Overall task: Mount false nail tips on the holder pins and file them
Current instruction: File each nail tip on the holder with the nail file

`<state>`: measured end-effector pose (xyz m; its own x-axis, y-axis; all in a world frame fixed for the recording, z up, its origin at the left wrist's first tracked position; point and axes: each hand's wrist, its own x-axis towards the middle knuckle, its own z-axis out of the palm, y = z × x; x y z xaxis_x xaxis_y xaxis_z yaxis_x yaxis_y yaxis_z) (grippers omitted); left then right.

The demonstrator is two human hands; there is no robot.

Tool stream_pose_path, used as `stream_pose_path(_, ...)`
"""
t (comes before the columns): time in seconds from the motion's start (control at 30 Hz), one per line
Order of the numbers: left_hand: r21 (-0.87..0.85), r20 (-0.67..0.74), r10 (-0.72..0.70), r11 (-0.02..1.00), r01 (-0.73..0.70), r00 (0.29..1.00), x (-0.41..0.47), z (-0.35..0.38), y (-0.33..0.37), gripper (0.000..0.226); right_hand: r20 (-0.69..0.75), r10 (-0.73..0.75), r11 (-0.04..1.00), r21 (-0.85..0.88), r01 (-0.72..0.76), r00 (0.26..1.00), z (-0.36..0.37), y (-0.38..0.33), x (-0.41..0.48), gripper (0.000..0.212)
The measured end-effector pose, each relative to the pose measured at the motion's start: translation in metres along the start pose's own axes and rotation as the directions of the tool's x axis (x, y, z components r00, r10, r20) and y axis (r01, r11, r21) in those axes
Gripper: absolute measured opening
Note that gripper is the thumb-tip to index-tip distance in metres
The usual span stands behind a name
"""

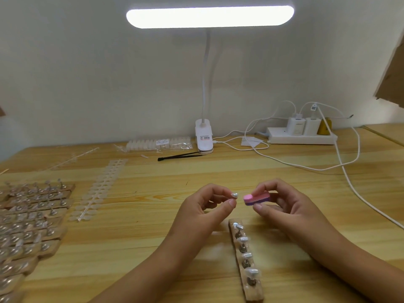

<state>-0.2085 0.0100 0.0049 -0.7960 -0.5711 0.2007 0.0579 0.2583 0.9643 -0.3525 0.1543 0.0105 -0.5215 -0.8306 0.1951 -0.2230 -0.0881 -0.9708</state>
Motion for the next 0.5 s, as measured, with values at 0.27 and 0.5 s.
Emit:
stream_pose_path(0.27, 0.062, 0.045, 0.034, 0.997, -0.037, 0.998, -0.0018, 0.0011, 0.002, 0.007, -0.01, -0.179, 0.983, 0.037, 0.179, 0.984, 0.0041, -0.0025, -0.0015, 0.044)
stream_pose_path(0.5, 0.103, 0.053, 0.045, 0.993, -0.05, 0.998, -0.0009, 0.0012, 0.0006, 0.01, -0.005, -0.206, 0.977, 0.047, 0.206, 0.979, 0.0067, -0.003, -0.0025, 0.031)
